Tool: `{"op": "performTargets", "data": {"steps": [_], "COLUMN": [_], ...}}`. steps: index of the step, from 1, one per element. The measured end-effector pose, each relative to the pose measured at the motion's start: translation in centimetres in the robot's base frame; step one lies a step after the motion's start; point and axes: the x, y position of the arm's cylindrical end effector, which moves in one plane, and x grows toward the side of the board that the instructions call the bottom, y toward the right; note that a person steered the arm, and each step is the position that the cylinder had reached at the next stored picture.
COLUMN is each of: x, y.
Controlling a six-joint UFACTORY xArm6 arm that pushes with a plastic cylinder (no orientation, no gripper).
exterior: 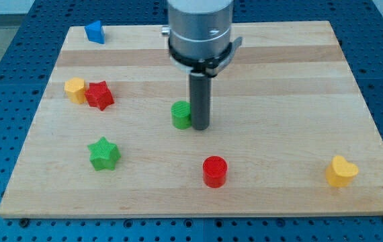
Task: Move the yellow hexagon towards the center
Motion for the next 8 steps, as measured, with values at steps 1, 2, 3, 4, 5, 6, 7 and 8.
{"op": "performTargets", "data": {"steps": [1, 2, 3, 4, 5, 6, 7, 8], "x": [1.2, 0.5, -0.6, -2.9, -4.8, -5.0, -4.5, -3.7], "y": [-2.2, 0.0, 4.7, 4.9, 2.7, -0.7, -3.6, -4.3]}}
